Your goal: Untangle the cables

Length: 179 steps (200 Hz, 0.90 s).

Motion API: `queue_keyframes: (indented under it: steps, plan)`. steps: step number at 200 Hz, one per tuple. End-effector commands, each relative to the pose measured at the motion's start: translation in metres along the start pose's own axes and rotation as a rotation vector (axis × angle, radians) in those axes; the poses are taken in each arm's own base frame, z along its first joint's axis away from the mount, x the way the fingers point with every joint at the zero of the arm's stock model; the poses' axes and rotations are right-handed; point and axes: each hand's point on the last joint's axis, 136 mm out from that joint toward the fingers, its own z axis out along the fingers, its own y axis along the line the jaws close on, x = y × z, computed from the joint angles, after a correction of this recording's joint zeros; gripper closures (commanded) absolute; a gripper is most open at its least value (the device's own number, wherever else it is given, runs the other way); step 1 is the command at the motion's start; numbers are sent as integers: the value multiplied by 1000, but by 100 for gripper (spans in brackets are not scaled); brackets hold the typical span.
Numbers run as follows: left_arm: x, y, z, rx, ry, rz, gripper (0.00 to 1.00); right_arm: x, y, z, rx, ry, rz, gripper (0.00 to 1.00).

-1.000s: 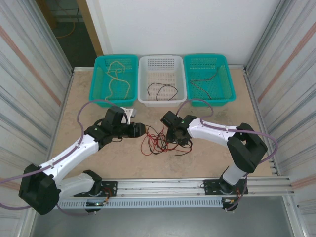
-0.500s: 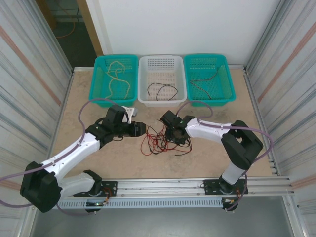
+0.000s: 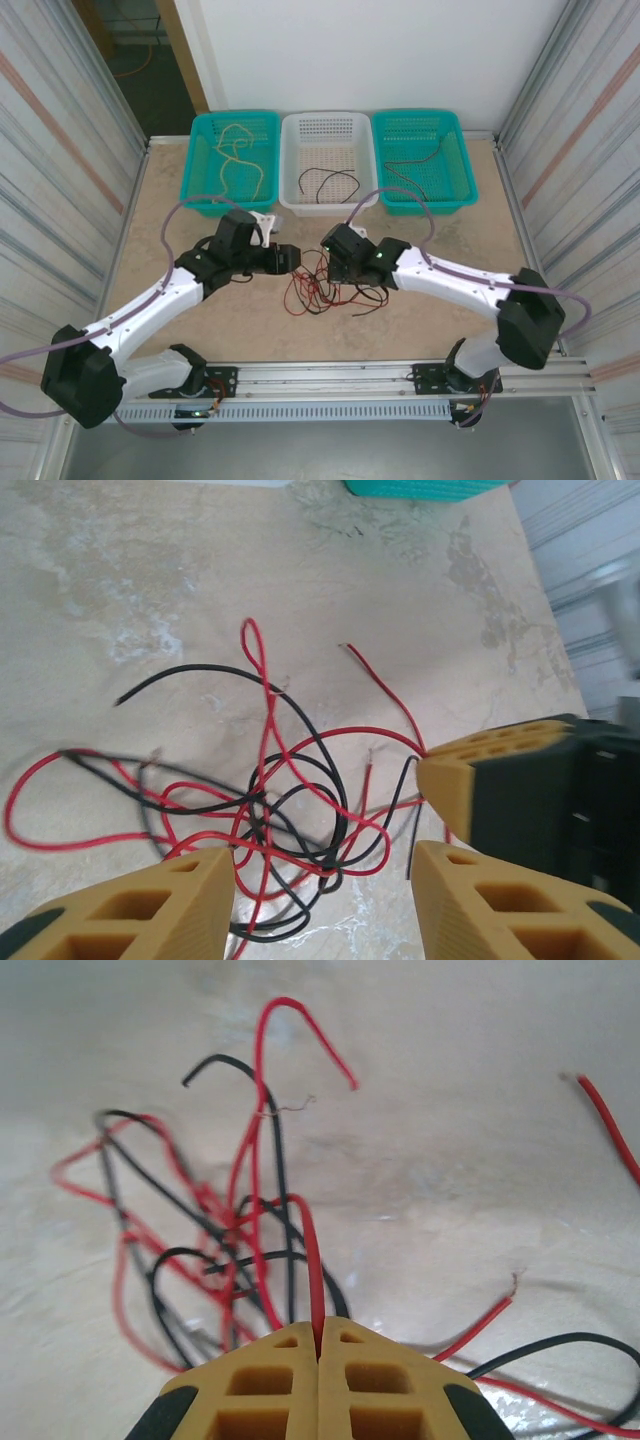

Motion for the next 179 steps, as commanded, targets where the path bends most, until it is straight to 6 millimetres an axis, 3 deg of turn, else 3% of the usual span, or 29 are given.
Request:
queue_keyframes:
  steps: [1,37,96,127,179]
  plan:
    - [-7,-21,-2,62,-26,43,46,-19,11,-36,-3,-129,-102,100]
    - [-1,-35,4,80,-11,86,40,-30,33,-78,-65,-244,-162,100]
    - [-3,-25,12,40,-25,96,38,-54,73,-157,-294,-414,-251,100]
    - [1,-15,24,13,-13,83,40,-70,78,-198,-375,-510,-255,100]
    - [3,-14,34,34,-6,71,41,-99,88,-273,-525,-660,-256,100]
